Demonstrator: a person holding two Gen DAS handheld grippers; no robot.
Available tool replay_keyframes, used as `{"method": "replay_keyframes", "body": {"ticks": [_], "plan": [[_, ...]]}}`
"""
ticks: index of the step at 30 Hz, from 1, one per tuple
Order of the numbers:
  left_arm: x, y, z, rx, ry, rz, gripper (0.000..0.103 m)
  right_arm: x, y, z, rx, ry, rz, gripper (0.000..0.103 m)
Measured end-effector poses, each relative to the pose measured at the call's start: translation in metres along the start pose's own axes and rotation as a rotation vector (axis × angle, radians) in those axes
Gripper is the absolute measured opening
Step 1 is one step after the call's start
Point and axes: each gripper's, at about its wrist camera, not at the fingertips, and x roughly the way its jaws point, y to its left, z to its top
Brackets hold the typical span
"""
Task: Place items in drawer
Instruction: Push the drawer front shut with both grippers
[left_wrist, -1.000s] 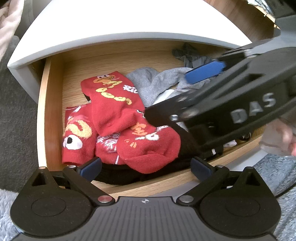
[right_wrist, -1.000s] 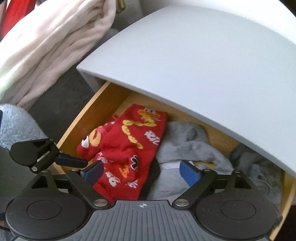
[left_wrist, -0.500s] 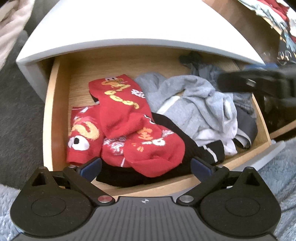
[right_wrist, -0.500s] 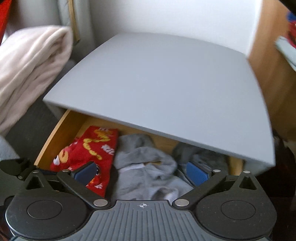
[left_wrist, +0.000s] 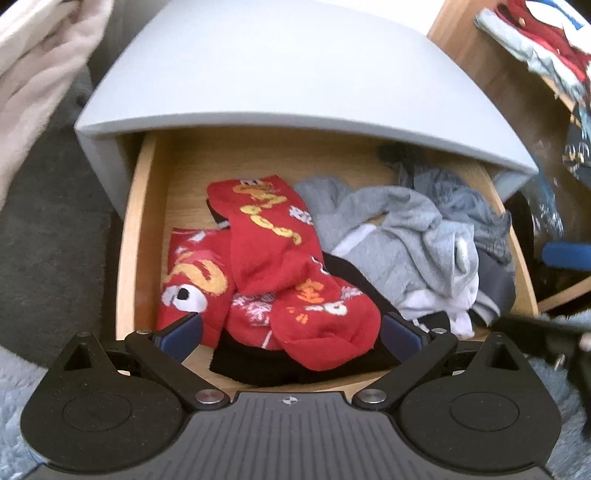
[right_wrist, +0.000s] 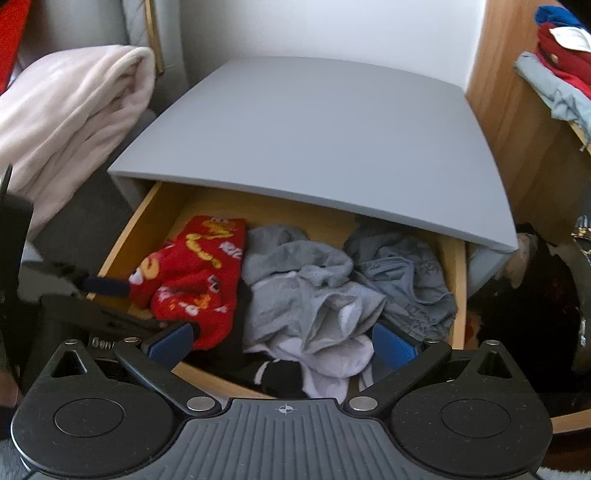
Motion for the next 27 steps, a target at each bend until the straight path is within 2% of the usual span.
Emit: {"method": "replay_keyframes", "body": {"ticks": [6,13,22,27], "plan": [[-0.009,0.016,0.007,-0.101,-0.028,-0.008,0.103,0.003,0.015,-0.005,-0.088,0.037,0.025,0.103],[-0.008,0.014,0.008,-0.084,-0.025,-0.009,0.103,0.013,0.04,-0.016,-0.225,0.111,0.076,0.103],[-0.005,0.015,0.007,-0.082,-0.034,-0.005,0.103,0.031,0.044,-0.02,-0.263,0.193,0.012,0.103],[-0.017,0.005,0.007,-0.009,-0.102,-0.006,0.103,0.042,0.037,-0.021,-0.245,0.236,-0.052,0.103]]}}
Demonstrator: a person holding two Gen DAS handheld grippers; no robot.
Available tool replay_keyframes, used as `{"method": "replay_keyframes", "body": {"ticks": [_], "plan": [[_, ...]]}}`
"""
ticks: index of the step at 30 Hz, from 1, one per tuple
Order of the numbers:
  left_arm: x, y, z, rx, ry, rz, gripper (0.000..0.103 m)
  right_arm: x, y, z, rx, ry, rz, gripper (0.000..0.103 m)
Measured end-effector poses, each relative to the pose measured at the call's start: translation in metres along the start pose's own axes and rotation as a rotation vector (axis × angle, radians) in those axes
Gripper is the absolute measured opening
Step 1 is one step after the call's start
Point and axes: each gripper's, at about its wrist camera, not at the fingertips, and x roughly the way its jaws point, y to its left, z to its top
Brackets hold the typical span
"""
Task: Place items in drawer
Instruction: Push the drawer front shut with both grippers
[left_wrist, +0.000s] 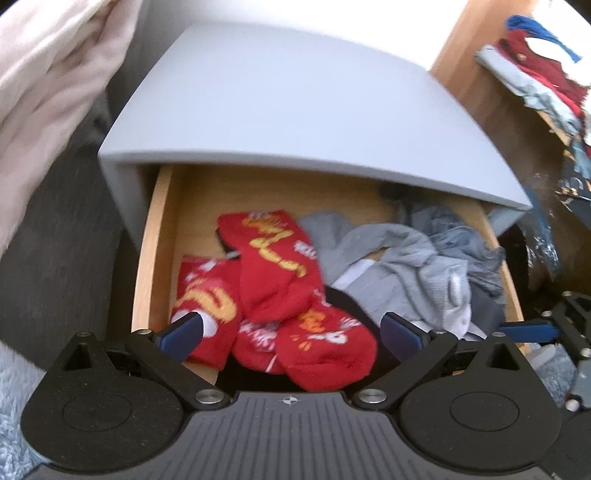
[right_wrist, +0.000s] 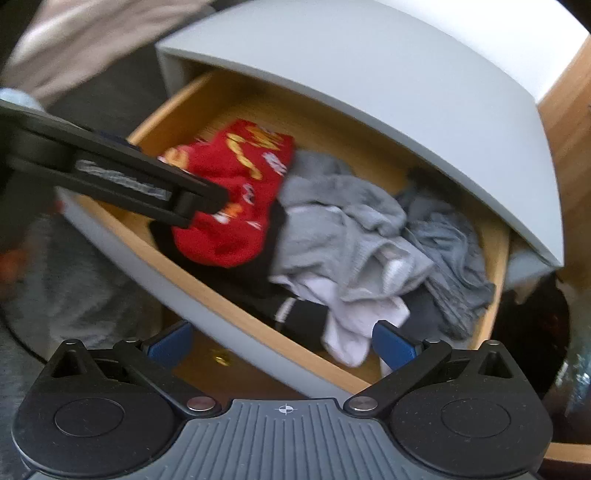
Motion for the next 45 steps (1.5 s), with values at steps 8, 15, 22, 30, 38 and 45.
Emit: {"method": "replay_keyframes", "body": {"ticks": [8,15,22,30,38,45], "plan": [[-0.004,-0.002,0.001,0.002,-0.037,0.014,0.103,0.004,0.001,-0.002,-0.023,-0.014,-0.028,0.102],[-0.019,-0.005,-0.008,0.02,-0.127,0.026,0.103,0.002,-0.003,-0.012,0.047,-0.071,-0.009,0.102],[-0.031,-0.006,-0.018,0.015,-0.208,0.053,0.103,0.001,-0.004,-0.024,0.149,-0.174,-0.051,0.102],[-0.026,-0.014,-0.026,0.047,-0.222,0.115,0.103,0.004,0.003,-0.031,0.248,-0.266,-0.118,0.102],[-0.027,-0.008,-0.033,0.021,-0.256,0.169,0.103,0.003,0.013,-0.044,0.238,-0.294,-0.136,0.102],[-0.031,-0.02,-0.042,0.073,-0.265,0.18,0.103,0.002,0.013,-0.047,0.231,-0.298,-0.14,0.102]]}}
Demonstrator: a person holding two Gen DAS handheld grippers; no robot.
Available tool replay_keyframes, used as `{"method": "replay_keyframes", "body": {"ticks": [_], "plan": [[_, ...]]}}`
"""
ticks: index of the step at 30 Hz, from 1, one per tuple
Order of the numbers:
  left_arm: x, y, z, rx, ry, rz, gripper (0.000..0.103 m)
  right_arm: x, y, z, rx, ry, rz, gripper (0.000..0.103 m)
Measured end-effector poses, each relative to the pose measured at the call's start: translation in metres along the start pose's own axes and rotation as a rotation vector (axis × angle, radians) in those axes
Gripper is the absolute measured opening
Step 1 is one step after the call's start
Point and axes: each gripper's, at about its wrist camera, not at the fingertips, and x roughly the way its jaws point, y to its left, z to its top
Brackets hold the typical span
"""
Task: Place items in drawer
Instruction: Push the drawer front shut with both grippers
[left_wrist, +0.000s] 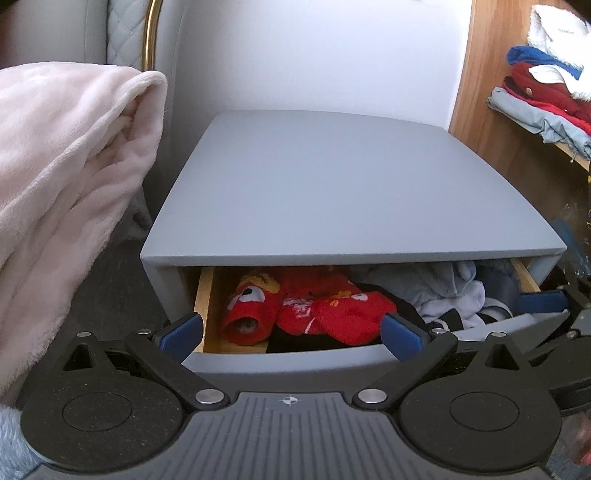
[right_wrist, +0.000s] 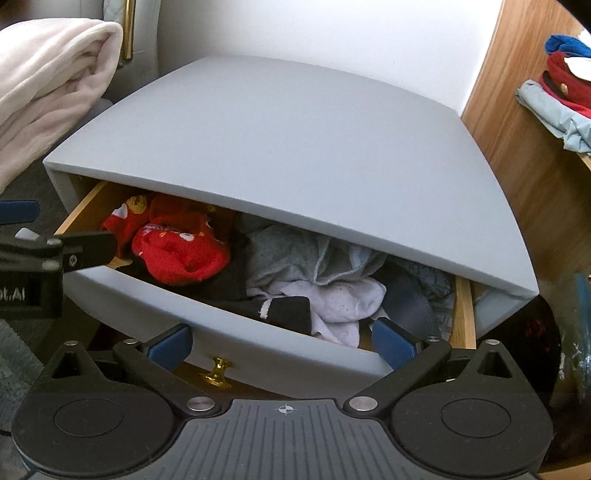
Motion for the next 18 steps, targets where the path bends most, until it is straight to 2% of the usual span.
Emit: {"method": "replay_keyframes", "body": {"ticks": [5,11,18], "plan": [[0.005,0.004,0.004,-0.029,0.005,0.011,0.103,-0.009,-0.006,-0.008,0.019,-0.012,-0.023,0.102],[0.011,0.0,0.009,-0.004,0.016,0.019,0.103,-0.016,-0.029,-0.018,0.09,-0.007,-0.039,0.103],[0.01,-0.001,0.006,0.012,0.014,0.017,0.103,-0.004,-0.041,-0.004,0.094,-0.025,-0.036,0.103]]}}
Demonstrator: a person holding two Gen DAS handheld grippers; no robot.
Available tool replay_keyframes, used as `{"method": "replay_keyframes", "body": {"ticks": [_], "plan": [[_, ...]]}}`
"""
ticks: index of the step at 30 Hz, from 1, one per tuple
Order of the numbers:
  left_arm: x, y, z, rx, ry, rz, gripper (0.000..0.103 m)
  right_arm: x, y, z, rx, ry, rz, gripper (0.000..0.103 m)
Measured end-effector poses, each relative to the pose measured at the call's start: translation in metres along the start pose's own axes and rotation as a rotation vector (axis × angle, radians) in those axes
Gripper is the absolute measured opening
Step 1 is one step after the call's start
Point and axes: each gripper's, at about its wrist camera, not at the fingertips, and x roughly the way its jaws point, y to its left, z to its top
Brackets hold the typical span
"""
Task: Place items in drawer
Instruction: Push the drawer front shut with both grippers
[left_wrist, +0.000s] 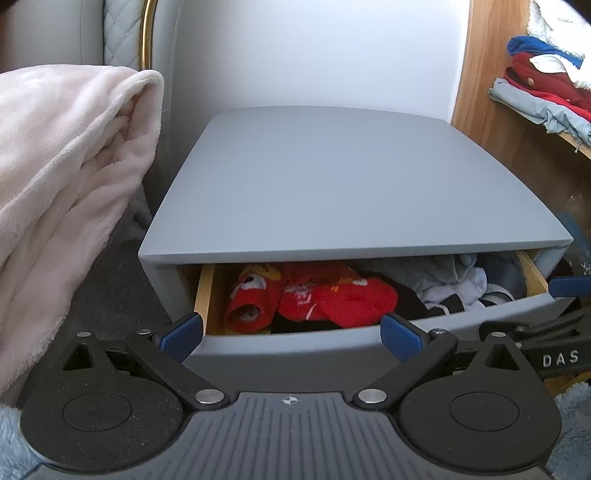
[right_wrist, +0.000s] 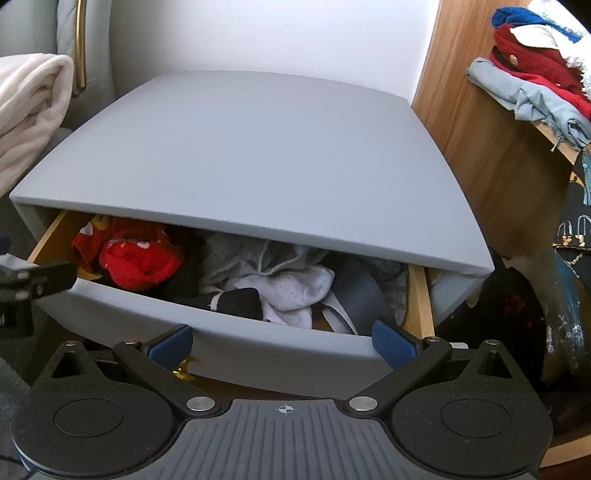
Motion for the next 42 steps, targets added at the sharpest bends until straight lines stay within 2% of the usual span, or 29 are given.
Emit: {"method": "replay_keyframes", "body": {"ticks": [2,20,26,42], "plan": [[0.002,0.002,0.001,-0.003,0.005,0.001,0.103,0.008,0.0,0.008,0.005,-0.008,-0.005,0.103],[-0.003,0.0,0.0,0.015,-0.027,0.019,0.103,0.001,0.014,0.0,0.083,-0.057,-0.068,0.103],[-0.005,0.0,-0.002,0.007,-0.026,0.029,0.103,0.003,0.002,-0.001,0.214,-0.03,-0.045,0.103],[-0.005,0.004,0.0,-0.048,-0.016,0.081,0.103,0.0,-0.004,0.0,0.178,-0.04,-0.051,0.103]]}}
